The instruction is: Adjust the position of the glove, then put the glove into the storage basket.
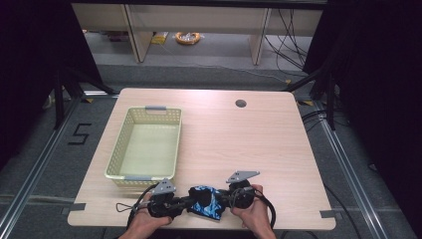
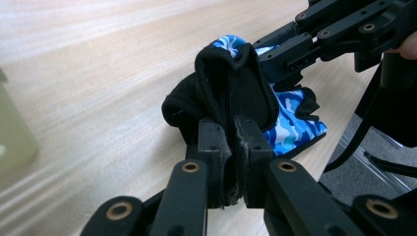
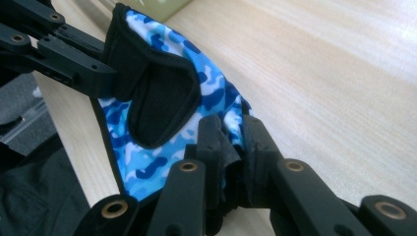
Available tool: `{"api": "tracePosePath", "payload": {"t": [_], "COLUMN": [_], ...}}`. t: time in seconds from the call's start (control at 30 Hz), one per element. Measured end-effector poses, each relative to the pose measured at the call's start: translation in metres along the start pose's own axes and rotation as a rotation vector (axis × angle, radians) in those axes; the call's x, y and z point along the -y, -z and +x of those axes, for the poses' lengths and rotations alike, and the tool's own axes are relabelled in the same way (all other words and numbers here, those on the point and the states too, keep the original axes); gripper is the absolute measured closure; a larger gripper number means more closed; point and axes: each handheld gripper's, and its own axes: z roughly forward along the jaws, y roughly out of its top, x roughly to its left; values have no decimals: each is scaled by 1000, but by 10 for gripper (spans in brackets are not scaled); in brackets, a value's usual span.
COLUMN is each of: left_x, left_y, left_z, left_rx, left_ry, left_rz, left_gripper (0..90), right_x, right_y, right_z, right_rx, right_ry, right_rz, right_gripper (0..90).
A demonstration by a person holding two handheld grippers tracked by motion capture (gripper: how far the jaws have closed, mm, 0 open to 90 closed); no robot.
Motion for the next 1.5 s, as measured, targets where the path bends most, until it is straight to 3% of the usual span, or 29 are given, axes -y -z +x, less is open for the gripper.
{"api": "tracePosePath", "payload": {"t": [0.03, 0.07, 0.23, 0.53, 0.63, 0.7, 0.73, 0.97, 1.0, 1.4, 1.43, 1.5], "left_x": [0, -1, -2, -9, -11, -12, -13, -12, -12, -17, -17, -20], "left_y": [0, 1, 3, 10, 10, 12, 13, 18, 19, 26, 27, 30], "left_z": [-1, -2, -2, -3, -4, -4, -4, -5, -4, -4, -4, -5], "left_rx": [-3, 5, 4, 6, 13, 13, 11, 4, 13, -5, 1, -4], "left_ry": [3, -3, -5, -15, -12, -18, -27, -37, -39, -40, -39, -50], "left_rz": [-19, -15, -21, -31, -32, -35, -38, -44, -43, -67, -72, -61], "left_gripper": [823, 823, 823, 823, 823, 823, 822, 820, 819, 816, 816, 815], "right_x": [-1, 0, -3, -8, -9, -9, -11, -14, -14, -23, -25, -27], "right_y": [2, 1, 7, 13, 16, 17, 17, 19, 19, 23, 23, 24], "right_z": [1, 0, 0, 3, 2, 5, 2, 11, 9, 15, 14, 15], "right_rx": [-2, 0, -13, -37, -33, -37, -26, -23, -13, -4, -10, -30], "right_ry": [0, 4, 9, 27, 23, -10, 30, 42, 75, 77, 93, 76], "right_rz": [2, -22, -14, -57, -55, -47, -58, -75, -79, -84, -74, -78], "right_gripper": [802, 802, 802, 802, 802, 802, 802, 801, 801, 801, 801, 801]}}
